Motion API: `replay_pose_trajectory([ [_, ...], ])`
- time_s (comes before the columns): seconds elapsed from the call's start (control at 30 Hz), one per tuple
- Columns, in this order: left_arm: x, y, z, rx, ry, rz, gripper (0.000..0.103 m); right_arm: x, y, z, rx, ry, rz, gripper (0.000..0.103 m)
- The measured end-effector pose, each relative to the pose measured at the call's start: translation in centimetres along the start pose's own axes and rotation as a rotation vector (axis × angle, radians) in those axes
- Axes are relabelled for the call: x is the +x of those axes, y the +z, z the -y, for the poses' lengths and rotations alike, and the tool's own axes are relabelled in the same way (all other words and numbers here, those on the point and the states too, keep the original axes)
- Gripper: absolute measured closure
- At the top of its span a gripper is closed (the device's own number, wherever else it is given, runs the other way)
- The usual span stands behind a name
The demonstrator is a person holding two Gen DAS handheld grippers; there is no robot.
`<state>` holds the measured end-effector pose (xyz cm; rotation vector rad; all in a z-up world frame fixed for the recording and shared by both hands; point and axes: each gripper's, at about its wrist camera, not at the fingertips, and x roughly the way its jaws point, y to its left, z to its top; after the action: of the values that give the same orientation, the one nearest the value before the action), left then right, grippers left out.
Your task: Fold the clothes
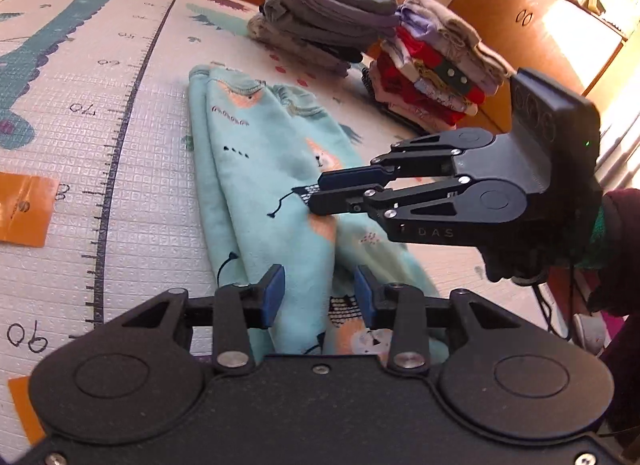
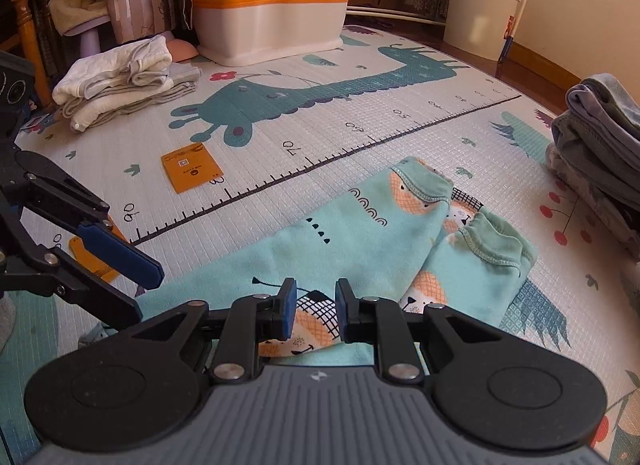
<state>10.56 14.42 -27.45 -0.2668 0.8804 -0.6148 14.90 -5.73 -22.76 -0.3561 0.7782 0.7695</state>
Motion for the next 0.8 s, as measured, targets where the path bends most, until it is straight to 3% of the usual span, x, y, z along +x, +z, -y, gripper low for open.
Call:
replay_pose_trajectory([
  [0.03, 0.5, -0.5, -0.4, 0.006, 0.012, -0.002, 0.073, 0.3, -0.3, 0.0, 0.000, 0.000, -0.012, 0.082],
  [0.17, 0.2, -0.8, -1.3, -0.059, 0.006, 0.022, 0.076, 2.0, -1.6, 0.3, 0.031, 0.028, -0.029, 0.079],
  [0.23, -0.3, -0.3, -0.5, -0.028, 0.006, 0.021, 0.077, 1.8, -1.2, 0.0, -0.007, 0.025, -0.051, 0.079],
  [0.43, -1.8, 2.4, 0.7, 0.065, -0.035, 0.093, 0.077, -1.2, -0.5, 0.0, 0.014, -0.002, 0.029, 0.079],
  [0.53, -0.3, 3.3, 0.6, 0.089, -0.014, 0.065, 0.077, -0.5, -0.9, -0.5, 0.006, -0.004, 0.018, 0.079],
  [0.63, 2.1, 2.2, 0.7, 0.184, 0.061, -0.046, 0.077, 1.1, -1.6, -1.1, -0.035, -0.003, -0.044, 0.078],
  [0.7, 1.7, 1.4, 1.8, 0.303, 0.090, -0.020, 0.077, 1.3, -1.8, -0.9, -0.017, 0.007, -0.044, 0.077],
  [0.8, -0.7, 1.3, 3.0, 0.340, 0.095, 0.033, 0.077, 0.8, -1.3, -0.6, -0.004, 0.018, -0.044, 0.077],
])
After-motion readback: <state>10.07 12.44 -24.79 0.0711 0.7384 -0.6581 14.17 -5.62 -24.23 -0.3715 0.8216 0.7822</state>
